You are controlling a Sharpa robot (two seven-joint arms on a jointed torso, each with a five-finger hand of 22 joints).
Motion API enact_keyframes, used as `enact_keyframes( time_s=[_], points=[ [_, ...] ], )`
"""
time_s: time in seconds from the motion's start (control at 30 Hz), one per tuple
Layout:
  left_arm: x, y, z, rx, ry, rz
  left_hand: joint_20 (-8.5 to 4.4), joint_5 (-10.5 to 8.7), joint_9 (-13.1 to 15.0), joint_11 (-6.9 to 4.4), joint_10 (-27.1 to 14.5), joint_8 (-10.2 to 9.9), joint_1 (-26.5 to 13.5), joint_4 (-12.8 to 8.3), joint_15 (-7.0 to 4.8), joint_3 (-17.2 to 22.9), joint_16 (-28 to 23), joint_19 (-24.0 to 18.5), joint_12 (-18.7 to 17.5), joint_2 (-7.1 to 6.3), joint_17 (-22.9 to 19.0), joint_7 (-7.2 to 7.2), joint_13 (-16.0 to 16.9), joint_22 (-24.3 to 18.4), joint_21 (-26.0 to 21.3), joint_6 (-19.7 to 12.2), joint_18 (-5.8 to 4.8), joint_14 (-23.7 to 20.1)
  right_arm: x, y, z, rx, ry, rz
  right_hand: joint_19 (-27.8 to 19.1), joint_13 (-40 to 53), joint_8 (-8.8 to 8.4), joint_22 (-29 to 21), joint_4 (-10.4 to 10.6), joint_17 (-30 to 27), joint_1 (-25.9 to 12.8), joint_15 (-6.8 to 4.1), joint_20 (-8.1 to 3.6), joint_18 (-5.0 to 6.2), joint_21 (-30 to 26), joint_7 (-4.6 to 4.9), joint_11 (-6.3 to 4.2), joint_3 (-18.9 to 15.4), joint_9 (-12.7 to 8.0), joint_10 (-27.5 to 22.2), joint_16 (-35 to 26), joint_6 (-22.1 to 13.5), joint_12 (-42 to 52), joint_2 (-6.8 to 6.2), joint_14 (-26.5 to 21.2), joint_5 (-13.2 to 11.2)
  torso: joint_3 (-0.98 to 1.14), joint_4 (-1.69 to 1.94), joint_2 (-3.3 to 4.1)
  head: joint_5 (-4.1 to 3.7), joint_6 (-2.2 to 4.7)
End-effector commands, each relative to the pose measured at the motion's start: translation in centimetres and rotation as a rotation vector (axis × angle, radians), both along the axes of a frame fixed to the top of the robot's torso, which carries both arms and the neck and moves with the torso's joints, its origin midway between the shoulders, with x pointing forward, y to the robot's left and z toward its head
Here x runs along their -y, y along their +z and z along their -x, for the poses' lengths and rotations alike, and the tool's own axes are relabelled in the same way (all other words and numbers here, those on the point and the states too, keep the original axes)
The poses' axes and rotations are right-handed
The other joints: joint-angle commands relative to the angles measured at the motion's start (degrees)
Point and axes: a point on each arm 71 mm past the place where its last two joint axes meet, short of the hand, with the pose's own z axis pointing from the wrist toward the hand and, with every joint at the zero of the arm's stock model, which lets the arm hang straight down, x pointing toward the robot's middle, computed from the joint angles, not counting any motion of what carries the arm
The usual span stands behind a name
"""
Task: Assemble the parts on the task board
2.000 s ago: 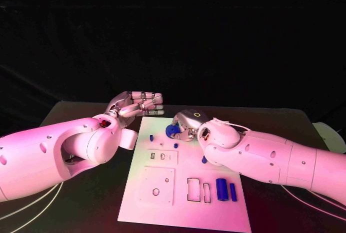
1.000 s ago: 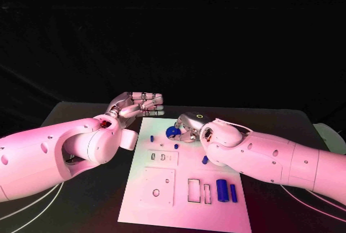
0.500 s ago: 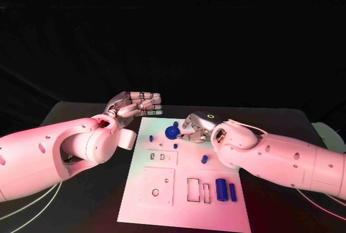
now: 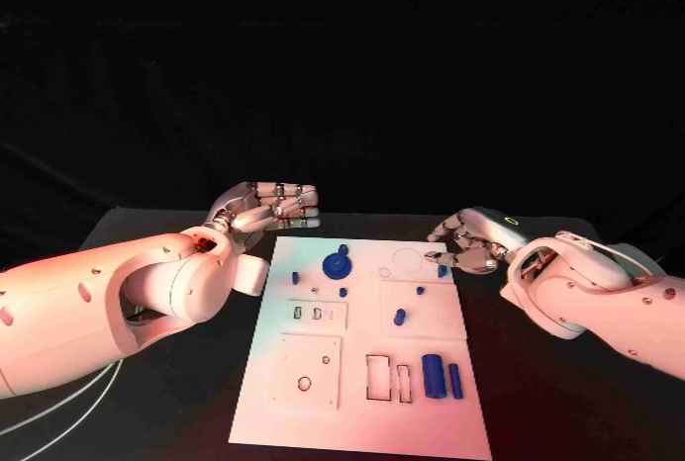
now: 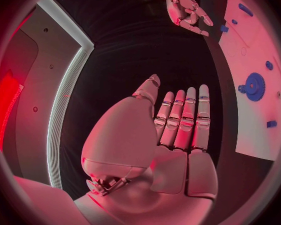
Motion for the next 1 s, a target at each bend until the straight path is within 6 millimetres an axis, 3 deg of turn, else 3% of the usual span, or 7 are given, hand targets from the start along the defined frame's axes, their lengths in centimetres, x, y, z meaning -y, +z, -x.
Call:
enact_keyframes(
  time_s=[0.03,0.23,0.4,0.43,0.57,1.0],
  points=[
    [0.4,0.1,0.0,0.008,-0.028,0.007,0.00,-0.15,-0.05,0.07,-0.30,-0.27,-0.34,-0.19,0.41,-0.17,-0.27,0.07,-0.30,0.43,-0.09,0.99,-0.06,-0.09,0.16,-0.55,0.68,-0.15,0.9,-0.3,0.4,-0.061,0.066,-0.066,1.35,5.97,-0.34,9.78,-0.94,10.07,1.28,-0.50,-0.43,0.45,-0.89,-0.06,0.03,0.21,0.01,-0.86,-0.63,0.27,-0.69,-0.30,4.65,0.16,0.13,-0.27,-0.37,-0.78,-0.29],
    [0.4,0.1,0.0,0.008,-0.030,0.007,0.00,-0.15,-0.05,0.07,-0.29,-0.27,-0.34,-0.19,0.41,-0.17,-0.28,0.06,-0.30,0.43,-0.09,0.98,-0.06,-0.10,0.16,-0.54,0.68,-0.14,3.3,-1.8,0.3,-0.093,0.031,-0.060,0.78,4.90,-0.73,9.15,-1.84,9.49,2.35,-0.52,-0.47,0.65,-1.56,0.02,0.05,0.23,-0.10,-1.83,-0.91,0.06,-1.66,-0.76,4.50,-0.09,0.18,-0.38,-0.40,-1.44,-0.54],
    [0.4,0.1,-0.1,0.007,-0.029,0.007,0.00,-0.15,-0.05,0.07,-0.29,-0.27,-0.34,-0.19,0.41,-0.17,-0.28,0.06,-0.30,0.43,-0.09,0.98,-0.06,-0.10,0.16,-0.54,0.68,-0.14,4.3,-2.9,0.1,-0.103,0.000,-0.054,0.79,4.75,-1.29,9.15,-2.25,9.67,2.74,-0.35,-0.40,0.64,-1.62,0.41,0.34,0.12,-0.30,-1.98,-0.87,-0.65,-1.84,-1.03,4.55,-0.18,0.21,-0.18,-0.21,-1.65,-0.53],
    [0.4,0.1,-0.1,0.007,-0.029,0.007,0.00,-0.15,-0.05,0.07,-0.29,-0.27,-0.34,-0.19,0.41,-0.17,-0.28,0.06,-0.30,0.43,-0.09,0.98,-0.06,-0.10,0.16,-0.54,0.68,-0.14,4.3,-3.1,0.0,-0.103,-0.006,-0.053,0.83,4.74,-1.52,9.20,-2.30,9.73,2.72,-0.25,-0.35,0.62,-1.59,0.55,0.46,0.01,-0.38,-1.98,-0.86,-0.97,-1.85,-1.13,4.57,-0.23,0.11,-0.16,-0.23,-1.53,-0.65],
    [0.3,0.1,-0.1,0.007,-0.028,0.006,0.00,-0.15,-0.05,0.07,-0.29,-0.27,-0.34,-0.19,0.41,-0.17,-0.28,0.06,-0.30,0.43,-0.09,0.98,-0.06,-0.10,0.16,-0.54,0.68,-0.14,4.4,-3.5,-0.5,-0.102,-0.027,-0.048,0.86,4.71,-2.07,9.21,-2.34,9.84,2.56,-0.04,-0.18,0.61,-1.61,0.82,0.72,-0.33,-0.57,-1.99,-0.82,-1.73,-1.88,-1.34,4.61,-0.20,0.03,-0.15,-0.23,-1.58,-0.74],
    [0.1,0.1,-0.1,0.006,-0.026,0.005,0.00,-0.15,-0.05,0.07,-0.29,-0.27,-0.34,-0.19,0.41,-0.17,-0.28,0.06,-0.30,0.43,-0.09,0.98,-0.06,-0.10,0.16,-0.54,0.68,-0.14,3.6,-4.5,-1.9,-0.094,-0.058,-0.003,0.94,4.81,-2.37,9.29,-2.14,10.14,2.19,0.16,0.01,0.59,-1.59,1.02,0.92,-0.66,-0.68,-1.90,-0.72,-2.13,-1.79,-1.16,4.69,0.05,0.11,-0.17,-0.21,-1.19,-1.03]
  ],
)
